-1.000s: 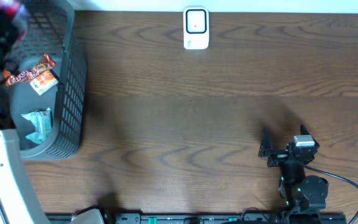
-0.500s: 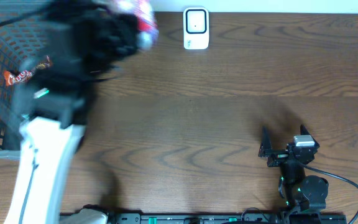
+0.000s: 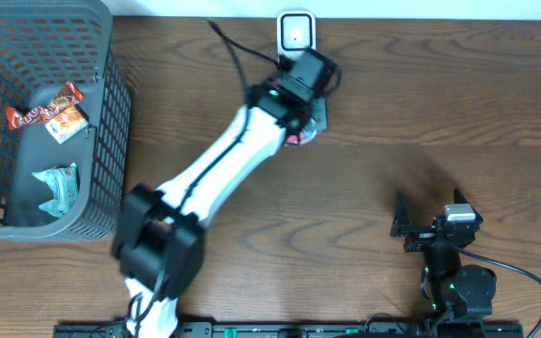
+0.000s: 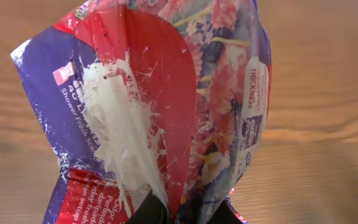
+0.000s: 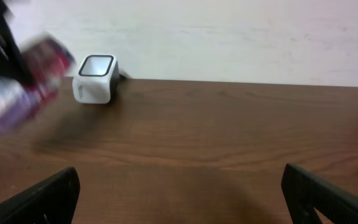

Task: Scan the item barcode
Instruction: 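Lift the purple-red bag out and place it near the scanner, then reach the left gripper into the basket and grasp the mint-green packet, then carry the mint-green packet to the scanner and set it down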

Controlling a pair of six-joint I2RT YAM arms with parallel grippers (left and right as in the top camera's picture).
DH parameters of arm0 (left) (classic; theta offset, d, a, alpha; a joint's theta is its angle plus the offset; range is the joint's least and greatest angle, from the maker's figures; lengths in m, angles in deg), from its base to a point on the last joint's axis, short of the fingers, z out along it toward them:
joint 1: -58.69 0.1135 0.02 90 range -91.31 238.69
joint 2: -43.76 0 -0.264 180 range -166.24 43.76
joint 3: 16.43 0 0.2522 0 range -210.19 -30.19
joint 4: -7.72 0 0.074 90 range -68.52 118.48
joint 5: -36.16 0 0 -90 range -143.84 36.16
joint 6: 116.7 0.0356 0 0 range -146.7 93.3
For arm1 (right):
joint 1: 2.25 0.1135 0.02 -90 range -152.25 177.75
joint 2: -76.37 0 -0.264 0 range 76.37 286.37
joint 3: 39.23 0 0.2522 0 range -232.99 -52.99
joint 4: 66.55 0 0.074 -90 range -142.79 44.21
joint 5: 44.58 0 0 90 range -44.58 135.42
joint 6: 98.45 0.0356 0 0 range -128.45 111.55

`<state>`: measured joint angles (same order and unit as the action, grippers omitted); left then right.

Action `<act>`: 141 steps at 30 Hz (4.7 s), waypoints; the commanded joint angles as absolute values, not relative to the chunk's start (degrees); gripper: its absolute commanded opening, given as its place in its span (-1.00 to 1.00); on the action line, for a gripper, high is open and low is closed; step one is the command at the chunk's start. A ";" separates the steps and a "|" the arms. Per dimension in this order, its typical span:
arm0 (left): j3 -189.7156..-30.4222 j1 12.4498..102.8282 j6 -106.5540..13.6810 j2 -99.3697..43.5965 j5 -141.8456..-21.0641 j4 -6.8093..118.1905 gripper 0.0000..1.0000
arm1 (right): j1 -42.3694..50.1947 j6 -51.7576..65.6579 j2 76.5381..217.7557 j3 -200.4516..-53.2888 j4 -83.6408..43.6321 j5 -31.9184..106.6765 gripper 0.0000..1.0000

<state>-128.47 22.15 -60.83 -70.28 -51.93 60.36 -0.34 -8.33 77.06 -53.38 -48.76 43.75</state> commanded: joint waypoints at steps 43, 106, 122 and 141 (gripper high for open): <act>-130.24 80.47 -46.38 -41.69 -42.59 80.79 0.67 | -0.38 -9.16 76.76 -53.31 -48.52 43.82 0.99; -130.42 91.35 -46.60 -48.99 -76.34 72.49 -0.86 | -0.38 -9.16 76.76 -53.31 -48.52 43.82 0.99; -130.20 62.96 -46.40 -37.27 -82.98 63.00 -0.85 | -0.38 -9.16 76.73 -53.31 -48.52 43.82 0.98; -129.67 31.64 -61.07 -69.69 -58.92 72.90 -0.85 | -0.38 -9.16 76.76 -53.31 -48.52 43.82 0.98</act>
<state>-130.00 33.00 -50.80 -65.25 -60.97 72.09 -0.34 -8.33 77.06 -53.38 -48.76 43.75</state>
